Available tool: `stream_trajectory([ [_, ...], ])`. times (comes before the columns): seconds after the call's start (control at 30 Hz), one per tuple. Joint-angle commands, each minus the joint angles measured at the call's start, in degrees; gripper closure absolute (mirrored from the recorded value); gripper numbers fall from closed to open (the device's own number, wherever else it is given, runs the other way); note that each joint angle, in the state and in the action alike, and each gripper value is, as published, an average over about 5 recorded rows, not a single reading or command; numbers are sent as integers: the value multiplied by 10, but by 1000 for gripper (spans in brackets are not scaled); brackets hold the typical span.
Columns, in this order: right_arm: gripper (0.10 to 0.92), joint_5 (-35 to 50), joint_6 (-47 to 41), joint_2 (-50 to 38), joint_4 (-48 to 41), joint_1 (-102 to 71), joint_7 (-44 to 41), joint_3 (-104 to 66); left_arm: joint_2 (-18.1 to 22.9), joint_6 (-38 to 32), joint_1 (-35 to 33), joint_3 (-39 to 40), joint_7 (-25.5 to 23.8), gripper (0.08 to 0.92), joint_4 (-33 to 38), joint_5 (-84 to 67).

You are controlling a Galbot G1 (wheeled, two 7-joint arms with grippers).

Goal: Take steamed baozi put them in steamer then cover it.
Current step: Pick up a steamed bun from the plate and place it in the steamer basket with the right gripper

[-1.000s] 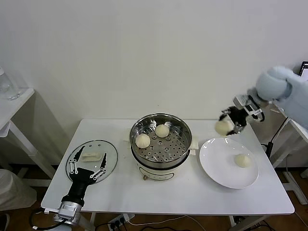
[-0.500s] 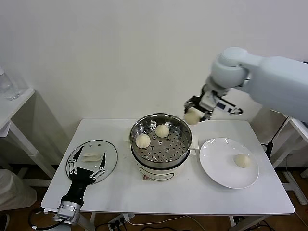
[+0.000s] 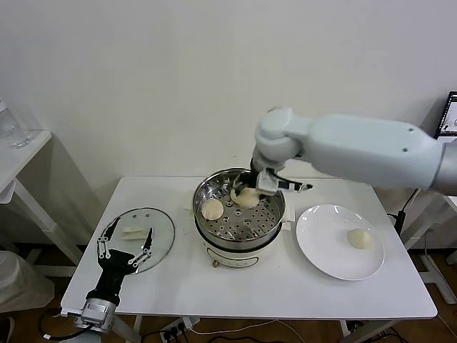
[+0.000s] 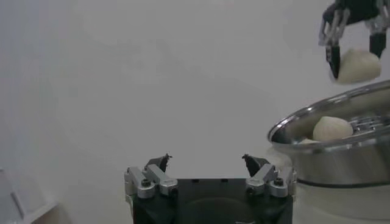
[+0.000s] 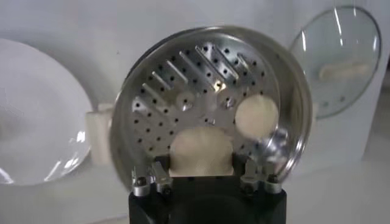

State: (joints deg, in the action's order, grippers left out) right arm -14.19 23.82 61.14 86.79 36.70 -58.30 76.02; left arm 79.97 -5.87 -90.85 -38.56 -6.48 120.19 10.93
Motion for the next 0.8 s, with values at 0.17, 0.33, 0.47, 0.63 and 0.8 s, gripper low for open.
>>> stream_trajectory([
  [0.17,338,-13,20,26,5,-61,30,4,-2,2,7,-4,-1,177,-9,-3],
  [0.33,338,0,15,23,5,-63,27,11,-2,2,9,-4,-1,177,-12,-3],
  [0.47,338,2,13,20,4,-63,21,15,-2,2,8,-4,-1,177,-12,-4],
  [0.63,338,13,7,18,7,-60,16,18,-3,2,7,-5,-1,177,-13,-4],
  [0.8,336,17,2,17,7,-55,5,18,-2,2,7,-3,0,177,-11,-3],
])
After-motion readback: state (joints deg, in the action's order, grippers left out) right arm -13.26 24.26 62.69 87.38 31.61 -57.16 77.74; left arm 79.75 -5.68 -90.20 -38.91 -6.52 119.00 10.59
